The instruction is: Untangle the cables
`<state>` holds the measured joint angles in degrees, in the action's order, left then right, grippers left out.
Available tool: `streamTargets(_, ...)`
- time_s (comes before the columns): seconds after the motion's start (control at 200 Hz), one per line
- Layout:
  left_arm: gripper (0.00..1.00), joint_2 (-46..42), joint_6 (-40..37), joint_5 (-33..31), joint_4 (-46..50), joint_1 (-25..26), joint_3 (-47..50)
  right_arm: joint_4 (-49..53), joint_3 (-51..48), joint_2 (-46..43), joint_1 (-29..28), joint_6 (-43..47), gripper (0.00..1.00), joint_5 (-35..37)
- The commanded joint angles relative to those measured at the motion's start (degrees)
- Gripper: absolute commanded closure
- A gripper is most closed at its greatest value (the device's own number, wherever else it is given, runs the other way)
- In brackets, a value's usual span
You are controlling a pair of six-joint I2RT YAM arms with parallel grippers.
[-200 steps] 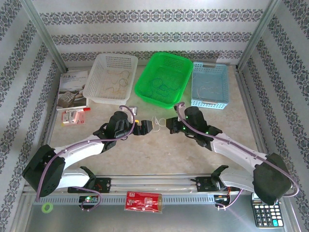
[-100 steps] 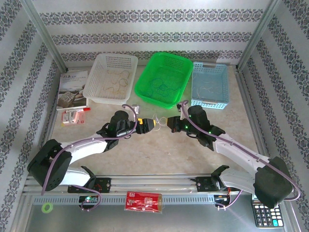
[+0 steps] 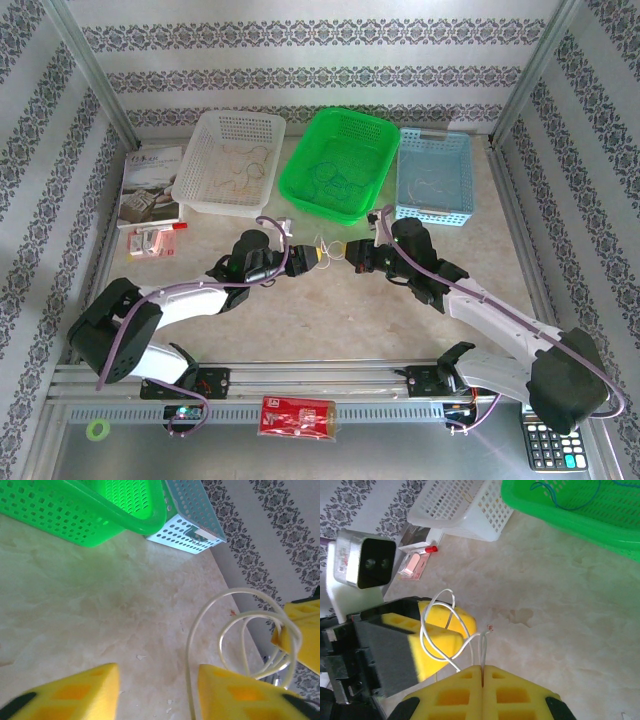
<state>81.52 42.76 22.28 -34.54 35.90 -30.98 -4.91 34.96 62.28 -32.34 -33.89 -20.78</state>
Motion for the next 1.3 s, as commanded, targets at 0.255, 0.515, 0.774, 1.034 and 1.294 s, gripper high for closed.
streamTargets(0.255,1.0,-8.2,-4.8,2.6,6.6,-0.5,-3.2,-5.1,-3.8,2.3,5.2,-1.3,1.0,2.3)
streamTargets(0.515,1.0,-21.3,-8.5,5.7,17.9,-4.5,-9.2,-11.5,-8.7,7.1,10.6,-4.4,1.0,1.6)
streamTargets(0.774,1.0,-21.2,-3.2,9.3,13.7,-7.0,-12.6,-15.9,-10.4,8.9,9.9,-6.2,1.0,-0.9)
streamTargets(1.034,1.0,-19.2,-1.6,10.5,12.8,-7.1,-13.8,-13.4,-9.3,6.8,9.1,-3.7,0.56,-2.1)
streamTargets(1.294,1.0,-19.2,-1.9,11.0,15.1,-7.1,-14.6,-12.0,-7.3,1.3,8.2,0.6,0.43,-2.8)
